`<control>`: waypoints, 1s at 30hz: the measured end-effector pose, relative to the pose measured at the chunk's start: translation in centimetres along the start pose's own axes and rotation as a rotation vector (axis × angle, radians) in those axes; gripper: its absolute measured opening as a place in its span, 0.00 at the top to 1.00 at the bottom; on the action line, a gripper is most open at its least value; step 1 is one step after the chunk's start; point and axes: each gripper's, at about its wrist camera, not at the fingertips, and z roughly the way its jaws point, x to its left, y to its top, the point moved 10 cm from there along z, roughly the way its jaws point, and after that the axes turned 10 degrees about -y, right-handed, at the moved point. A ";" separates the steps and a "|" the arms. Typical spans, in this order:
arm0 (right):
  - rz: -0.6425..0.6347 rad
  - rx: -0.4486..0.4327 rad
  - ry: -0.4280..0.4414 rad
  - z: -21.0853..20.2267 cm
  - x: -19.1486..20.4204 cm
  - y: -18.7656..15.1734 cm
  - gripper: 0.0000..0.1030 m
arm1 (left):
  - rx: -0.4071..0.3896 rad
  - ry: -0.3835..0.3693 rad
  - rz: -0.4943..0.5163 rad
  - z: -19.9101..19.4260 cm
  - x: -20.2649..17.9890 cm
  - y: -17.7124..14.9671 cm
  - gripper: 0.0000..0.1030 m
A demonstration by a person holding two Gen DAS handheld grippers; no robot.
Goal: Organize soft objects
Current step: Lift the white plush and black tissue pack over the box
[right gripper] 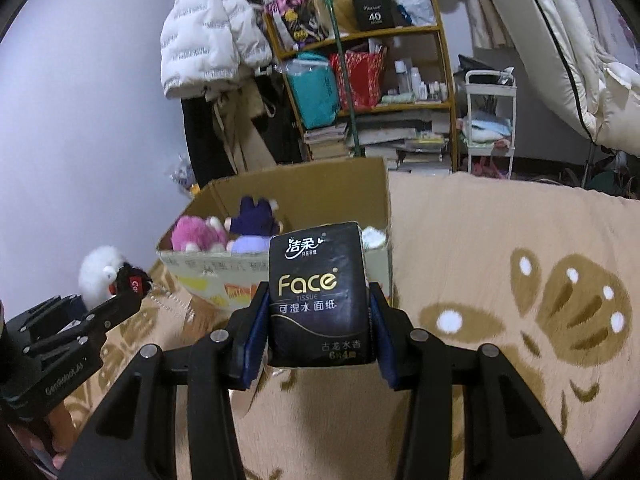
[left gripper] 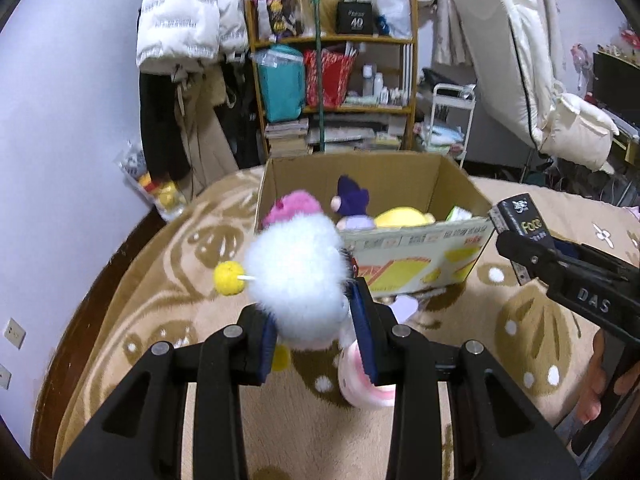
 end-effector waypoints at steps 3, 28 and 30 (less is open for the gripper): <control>0.015 -0.027 -0.009 -0.4 -0.4 0.8 0.53 | -0.051 -0.015 0.000 -1.0 -0.6 0.8 0.68; -0.004 -0.196 0.010 -0.5 -0.1 8.1 0.53 | -0.207 0.016 0.091 -0.4 -1.6 9.8 0.68; -0.011 -0.213 0.005 -0.2 -0.1 8.9 0.53 | -0.211 0.020 0.103 0.2 -1.5 10.6 0.68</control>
